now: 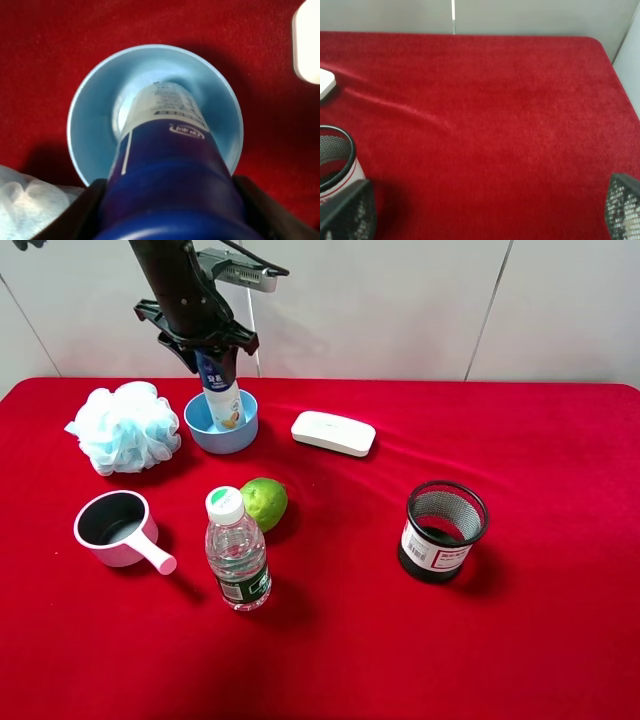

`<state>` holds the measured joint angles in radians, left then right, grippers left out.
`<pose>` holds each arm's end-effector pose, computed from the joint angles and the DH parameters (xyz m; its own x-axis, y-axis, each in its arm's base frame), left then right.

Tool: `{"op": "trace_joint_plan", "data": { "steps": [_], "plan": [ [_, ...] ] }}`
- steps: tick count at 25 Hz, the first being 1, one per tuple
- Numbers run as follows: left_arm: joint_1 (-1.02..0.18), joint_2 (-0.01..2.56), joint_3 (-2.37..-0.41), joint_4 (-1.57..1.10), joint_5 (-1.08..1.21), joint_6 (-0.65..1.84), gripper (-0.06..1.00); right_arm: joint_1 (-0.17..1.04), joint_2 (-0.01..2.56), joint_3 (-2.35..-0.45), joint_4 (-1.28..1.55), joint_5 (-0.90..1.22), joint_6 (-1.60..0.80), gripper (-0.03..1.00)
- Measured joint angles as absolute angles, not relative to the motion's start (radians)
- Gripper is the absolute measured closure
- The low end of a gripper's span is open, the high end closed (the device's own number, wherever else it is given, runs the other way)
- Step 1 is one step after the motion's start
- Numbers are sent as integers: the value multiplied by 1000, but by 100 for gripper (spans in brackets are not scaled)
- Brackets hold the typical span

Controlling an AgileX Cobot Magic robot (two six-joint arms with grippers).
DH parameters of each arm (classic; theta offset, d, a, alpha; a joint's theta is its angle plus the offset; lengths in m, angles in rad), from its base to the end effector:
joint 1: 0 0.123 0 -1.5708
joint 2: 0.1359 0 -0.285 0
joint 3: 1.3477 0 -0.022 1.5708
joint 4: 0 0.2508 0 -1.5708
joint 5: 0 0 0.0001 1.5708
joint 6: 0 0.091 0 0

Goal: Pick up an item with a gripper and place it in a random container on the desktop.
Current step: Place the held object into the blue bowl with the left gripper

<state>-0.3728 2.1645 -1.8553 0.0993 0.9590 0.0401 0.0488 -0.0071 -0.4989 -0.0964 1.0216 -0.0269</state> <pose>0.4442 -0.1658 0.2178 -0.8241 0.4262 -0.3731 0.4161 0.9024 0.1117 -0.0041 -0.0077 0.2805 -0.4138 -0.0973 -0.9051 -0.0059 0.9945 -0.1042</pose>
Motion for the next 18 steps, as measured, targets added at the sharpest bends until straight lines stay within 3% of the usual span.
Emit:
{"op": "trace_joint_plan", "data": {
  "steps": [13,18],
  "plan": [
    [-373,2165,-1855,95,958,-36,44,49,-7,-499,-96,1022,-27,28],
    [-373,2165,-1855,95,943,-32,29,49,-7,-499,-96,1022,-27,28]
  ]
}}
